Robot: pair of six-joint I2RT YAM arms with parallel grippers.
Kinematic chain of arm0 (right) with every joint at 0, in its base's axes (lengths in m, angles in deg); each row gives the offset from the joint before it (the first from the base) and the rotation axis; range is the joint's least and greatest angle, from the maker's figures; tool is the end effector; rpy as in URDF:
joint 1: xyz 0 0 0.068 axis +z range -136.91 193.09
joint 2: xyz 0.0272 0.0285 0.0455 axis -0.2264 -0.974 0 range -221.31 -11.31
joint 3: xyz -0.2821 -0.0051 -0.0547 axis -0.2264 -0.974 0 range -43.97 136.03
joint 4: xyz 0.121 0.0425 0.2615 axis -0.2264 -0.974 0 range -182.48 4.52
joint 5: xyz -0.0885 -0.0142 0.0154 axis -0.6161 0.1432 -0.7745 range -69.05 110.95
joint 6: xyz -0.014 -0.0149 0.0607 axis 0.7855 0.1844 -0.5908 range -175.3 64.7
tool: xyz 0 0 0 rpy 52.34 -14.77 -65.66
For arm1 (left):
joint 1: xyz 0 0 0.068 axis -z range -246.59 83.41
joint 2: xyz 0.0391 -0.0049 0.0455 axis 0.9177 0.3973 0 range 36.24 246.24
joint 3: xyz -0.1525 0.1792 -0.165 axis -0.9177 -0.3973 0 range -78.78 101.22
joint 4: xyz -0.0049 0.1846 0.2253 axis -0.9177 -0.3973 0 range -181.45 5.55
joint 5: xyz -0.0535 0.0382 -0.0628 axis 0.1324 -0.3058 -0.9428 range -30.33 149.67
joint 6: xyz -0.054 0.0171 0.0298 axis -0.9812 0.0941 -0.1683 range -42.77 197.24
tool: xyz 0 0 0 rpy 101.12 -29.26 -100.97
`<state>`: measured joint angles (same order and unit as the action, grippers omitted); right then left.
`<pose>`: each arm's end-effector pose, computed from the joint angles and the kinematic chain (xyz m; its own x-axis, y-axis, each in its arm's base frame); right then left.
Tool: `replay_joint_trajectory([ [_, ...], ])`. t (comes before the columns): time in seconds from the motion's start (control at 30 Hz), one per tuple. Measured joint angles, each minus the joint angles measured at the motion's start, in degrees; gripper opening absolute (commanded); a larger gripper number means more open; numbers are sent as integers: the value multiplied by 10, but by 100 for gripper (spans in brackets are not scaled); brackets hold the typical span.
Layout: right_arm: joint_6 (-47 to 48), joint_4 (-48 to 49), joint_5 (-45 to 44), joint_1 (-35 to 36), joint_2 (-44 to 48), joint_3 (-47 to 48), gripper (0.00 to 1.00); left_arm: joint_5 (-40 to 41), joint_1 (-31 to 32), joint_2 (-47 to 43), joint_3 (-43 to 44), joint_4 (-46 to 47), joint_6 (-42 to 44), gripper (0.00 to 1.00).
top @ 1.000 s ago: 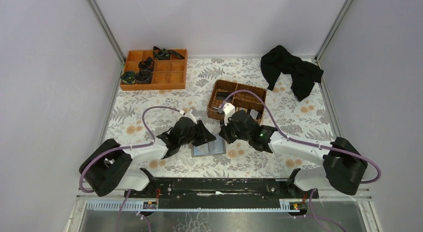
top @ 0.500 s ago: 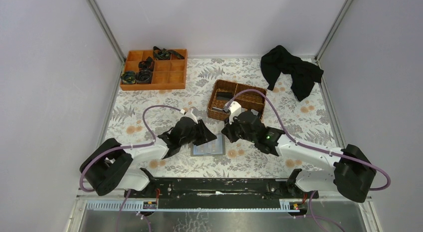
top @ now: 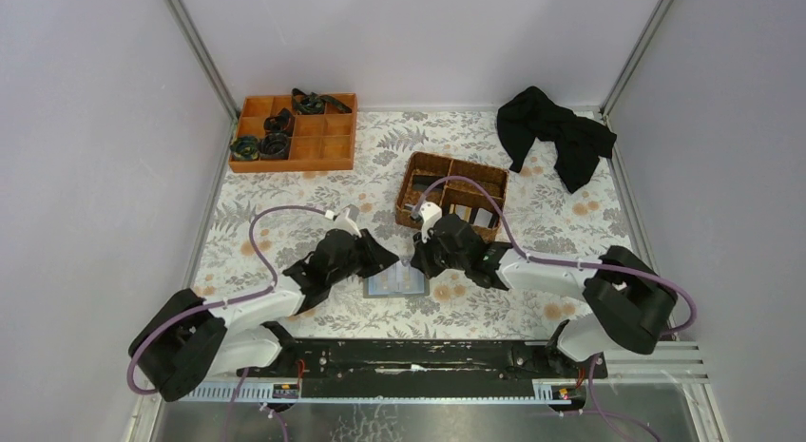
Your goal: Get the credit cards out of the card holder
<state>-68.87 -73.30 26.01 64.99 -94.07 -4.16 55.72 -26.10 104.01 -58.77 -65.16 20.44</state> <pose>0.2028 0.2658 0.1827 -0.5016 -0.2613 -0.8247 -0.7335 0.6338 0.2454 0.1905 -0.1670 0.1484 -0.7790 -0.4325 -0.4539 0.0764 0.6530 -0.7534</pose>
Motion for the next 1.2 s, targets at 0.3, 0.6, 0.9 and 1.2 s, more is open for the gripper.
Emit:
replay_joint_trajectory([
  [0.3,-42,62,13,0,-81,-18,0,9,-12,-6,-26,-25,2,25],
  [0.6,-77,82,-1,0,-95,-26,0,-7,-13,29,-26,-16,1,25],
  [0.9,-79,32,-13,0,-47,-32,0,-14,-13,47,-28,7,1,25],
  [1.2,-79,17,-28,-1,-14,-38,0,-36,-16,111,-34,75,-11,25],
])
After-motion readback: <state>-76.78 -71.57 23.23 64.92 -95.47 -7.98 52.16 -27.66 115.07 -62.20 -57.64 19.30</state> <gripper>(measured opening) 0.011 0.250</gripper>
